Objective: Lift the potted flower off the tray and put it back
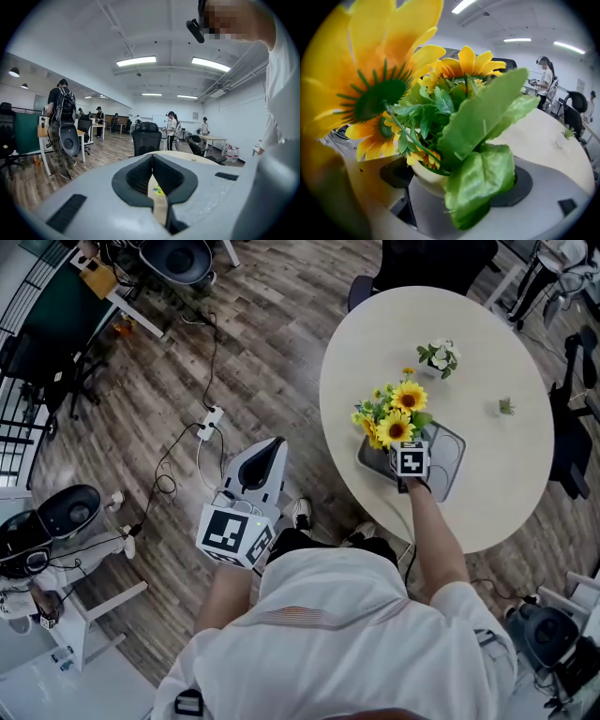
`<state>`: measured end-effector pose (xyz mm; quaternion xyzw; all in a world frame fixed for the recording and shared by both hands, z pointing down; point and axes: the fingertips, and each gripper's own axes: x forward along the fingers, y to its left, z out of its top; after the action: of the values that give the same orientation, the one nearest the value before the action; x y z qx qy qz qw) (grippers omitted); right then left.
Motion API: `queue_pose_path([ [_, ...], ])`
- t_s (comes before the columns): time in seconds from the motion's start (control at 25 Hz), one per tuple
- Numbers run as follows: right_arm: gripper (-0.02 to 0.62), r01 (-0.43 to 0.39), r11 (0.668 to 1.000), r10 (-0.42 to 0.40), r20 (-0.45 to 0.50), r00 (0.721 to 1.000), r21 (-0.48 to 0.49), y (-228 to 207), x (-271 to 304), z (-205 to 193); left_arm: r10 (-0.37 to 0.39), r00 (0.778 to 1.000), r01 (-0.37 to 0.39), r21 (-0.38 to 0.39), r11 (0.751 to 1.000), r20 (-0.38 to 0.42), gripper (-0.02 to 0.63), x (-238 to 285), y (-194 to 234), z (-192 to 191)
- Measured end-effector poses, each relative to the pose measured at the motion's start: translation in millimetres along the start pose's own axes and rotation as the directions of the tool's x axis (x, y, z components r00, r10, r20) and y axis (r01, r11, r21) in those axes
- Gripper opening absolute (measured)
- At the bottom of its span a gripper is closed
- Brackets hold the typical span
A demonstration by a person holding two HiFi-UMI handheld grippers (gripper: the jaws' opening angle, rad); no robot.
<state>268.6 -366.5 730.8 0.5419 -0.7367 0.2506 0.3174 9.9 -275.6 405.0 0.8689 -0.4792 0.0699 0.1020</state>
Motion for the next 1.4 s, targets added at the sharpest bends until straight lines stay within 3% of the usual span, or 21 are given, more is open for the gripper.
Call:
queue_pose_path([
  [0.56,0.479,-0.028,0.999,0.028,-0.003,1.0,0.038,0.9,-4.9,-7.6,-0.024,1.0,0.024,0.004,1.0,0.006,0.006,9.8,-1.1,2.3],
  [0.84,0.479,-0.056,0.996,0.053,0.041,0.998,0.074,4.8,-70.0,-2.8,-0.1,0.994,0.099,0.014,0.995,0.042,0.006,16.1,-15.7,18.6],
  [1.04,0.477,-0.054,0.988,0.033,0.148,0.988,0.144,-9.8,-136.5,14.8,-0.196,0.978,0.194,0.039,0.98,0.075,0.006,28.3,-43.4,37.2],
  [1.2,0.477,-0.059,0.978,-0.001,0.292,0.957,0.199,-20.9,-199.2,49.5,-0.272,0.958,0.267,0.061,0.962,0.093,0.006,33.2,-65.1,47.6],
  [1.4,0.477,-0.028,0.983,-0.065,0.485,0.872,0.182,-21.7,-292.7,111.3,-0.363,0.924,0.355,0.088,0.931,0.119,0.005,40.2,-95.1,60.5],
])
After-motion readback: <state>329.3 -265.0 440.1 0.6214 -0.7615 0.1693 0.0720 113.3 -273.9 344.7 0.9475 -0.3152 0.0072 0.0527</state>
